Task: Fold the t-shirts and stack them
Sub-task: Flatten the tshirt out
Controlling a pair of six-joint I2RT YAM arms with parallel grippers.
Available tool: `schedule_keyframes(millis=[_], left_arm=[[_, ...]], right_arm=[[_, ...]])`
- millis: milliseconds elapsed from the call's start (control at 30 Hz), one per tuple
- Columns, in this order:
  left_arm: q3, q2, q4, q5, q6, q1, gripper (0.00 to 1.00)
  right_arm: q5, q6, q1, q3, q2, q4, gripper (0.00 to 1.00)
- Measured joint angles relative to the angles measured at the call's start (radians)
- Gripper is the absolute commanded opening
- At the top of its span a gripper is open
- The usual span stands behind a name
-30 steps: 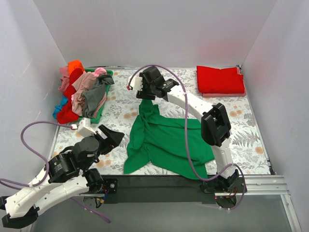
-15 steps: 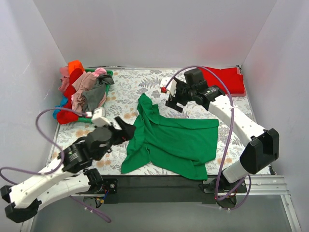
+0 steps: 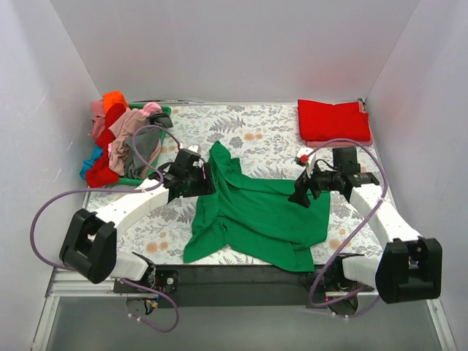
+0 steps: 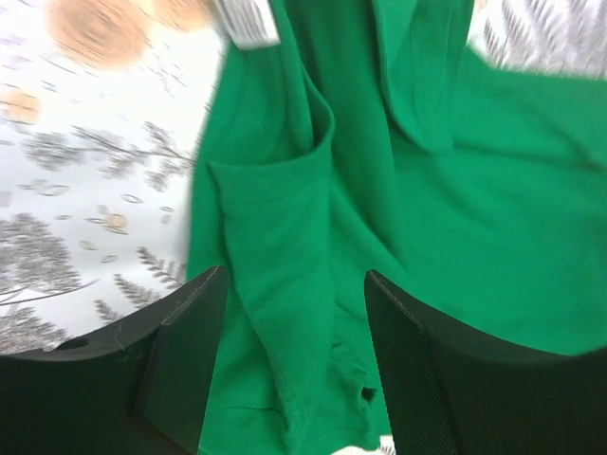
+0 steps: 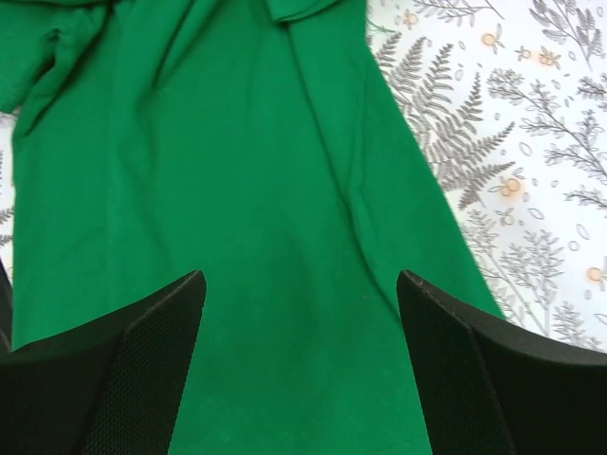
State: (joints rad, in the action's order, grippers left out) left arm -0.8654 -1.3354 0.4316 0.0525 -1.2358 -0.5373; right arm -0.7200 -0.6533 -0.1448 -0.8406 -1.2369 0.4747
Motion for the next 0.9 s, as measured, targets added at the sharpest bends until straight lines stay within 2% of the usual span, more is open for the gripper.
schedule_keyframes(millis=[167,433,900], left_arm=[[-0.006,-0.071,0.016,-0.086,0.048,-0.001,0.61],[-0.006,-0.056,0.016,-0.095,0.103,0.019,0.71],[0.002,-0.055,0.013,-0.095,0.160,0.069,0.69]], right_arm=[[-0.072,0.011,0.061,0.143,0.113,-0.078,0.89],[-0.114,0.022,0.121,0.169,0.130,-0.145,0.89],[-0.140,0.022,0.172,0.183,0.142,-0.165,0.89]])
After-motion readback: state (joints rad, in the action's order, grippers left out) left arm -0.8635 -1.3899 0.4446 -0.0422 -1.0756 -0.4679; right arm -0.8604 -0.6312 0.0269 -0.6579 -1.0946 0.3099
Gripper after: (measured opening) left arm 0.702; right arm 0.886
